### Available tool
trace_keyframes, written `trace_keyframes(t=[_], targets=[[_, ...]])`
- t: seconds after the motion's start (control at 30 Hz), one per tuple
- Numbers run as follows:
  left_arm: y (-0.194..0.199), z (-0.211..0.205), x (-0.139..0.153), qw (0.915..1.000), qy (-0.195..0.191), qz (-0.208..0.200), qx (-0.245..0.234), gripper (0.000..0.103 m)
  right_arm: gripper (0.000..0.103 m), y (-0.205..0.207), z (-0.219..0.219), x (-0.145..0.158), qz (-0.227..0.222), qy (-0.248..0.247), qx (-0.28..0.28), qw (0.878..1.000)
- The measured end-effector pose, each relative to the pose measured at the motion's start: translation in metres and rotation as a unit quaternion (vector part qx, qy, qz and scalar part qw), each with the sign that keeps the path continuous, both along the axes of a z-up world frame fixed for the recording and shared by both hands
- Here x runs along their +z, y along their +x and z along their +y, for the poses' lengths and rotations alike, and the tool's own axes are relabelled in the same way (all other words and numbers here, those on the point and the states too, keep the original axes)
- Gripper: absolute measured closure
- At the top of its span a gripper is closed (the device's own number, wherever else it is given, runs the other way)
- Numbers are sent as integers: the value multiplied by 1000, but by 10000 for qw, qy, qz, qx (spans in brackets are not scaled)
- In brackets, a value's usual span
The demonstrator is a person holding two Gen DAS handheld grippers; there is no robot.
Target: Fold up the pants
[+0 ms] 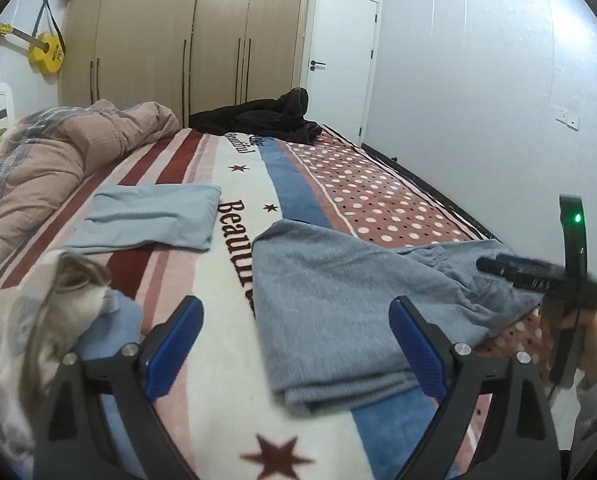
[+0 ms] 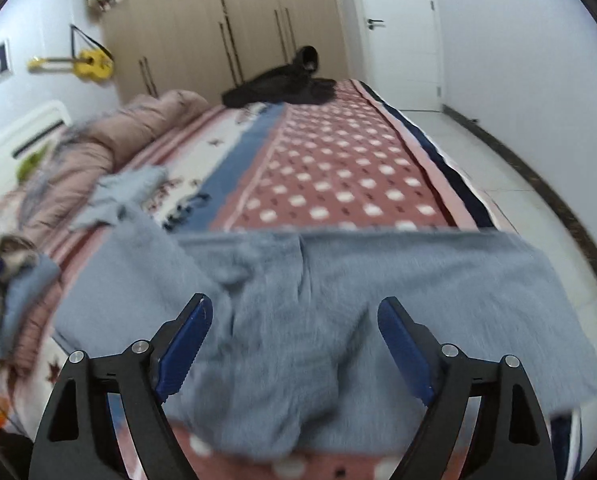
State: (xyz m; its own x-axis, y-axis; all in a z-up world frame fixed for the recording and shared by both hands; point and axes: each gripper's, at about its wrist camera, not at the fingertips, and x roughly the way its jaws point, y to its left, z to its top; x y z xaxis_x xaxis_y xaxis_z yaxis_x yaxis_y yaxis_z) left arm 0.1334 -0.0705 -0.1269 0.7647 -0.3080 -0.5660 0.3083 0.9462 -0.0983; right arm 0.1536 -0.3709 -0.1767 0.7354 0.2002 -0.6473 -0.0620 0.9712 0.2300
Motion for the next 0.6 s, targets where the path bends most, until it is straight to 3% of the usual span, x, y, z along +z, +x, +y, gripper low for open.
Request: trace_keyframes(t=[0.1,0.23,0.37,0.43,0.47,0.6], targets=[[13,-3,-10,10000,62,22,8,11,21,22,-5,0,39,115,313,9994],[24,-8,-13,9999,-98,85,-105,11,21,52,2,-18,525,-140,531,9971],[30,-17,-12,9998,-81,155,-132,11,23,61,9,-29,765,221,942,9924],[32,-21,-8,9998,-116,109,-81,11,37,60,16,-31,711,96,1093,9914],[32,-23,-8,9999,-136,57,-58,11,49,59,16,-33,711,129,1123,9910],[36,-30,-14,9999,-33,119,26,11,58,60,5,-41,652,540,1151,9897]])
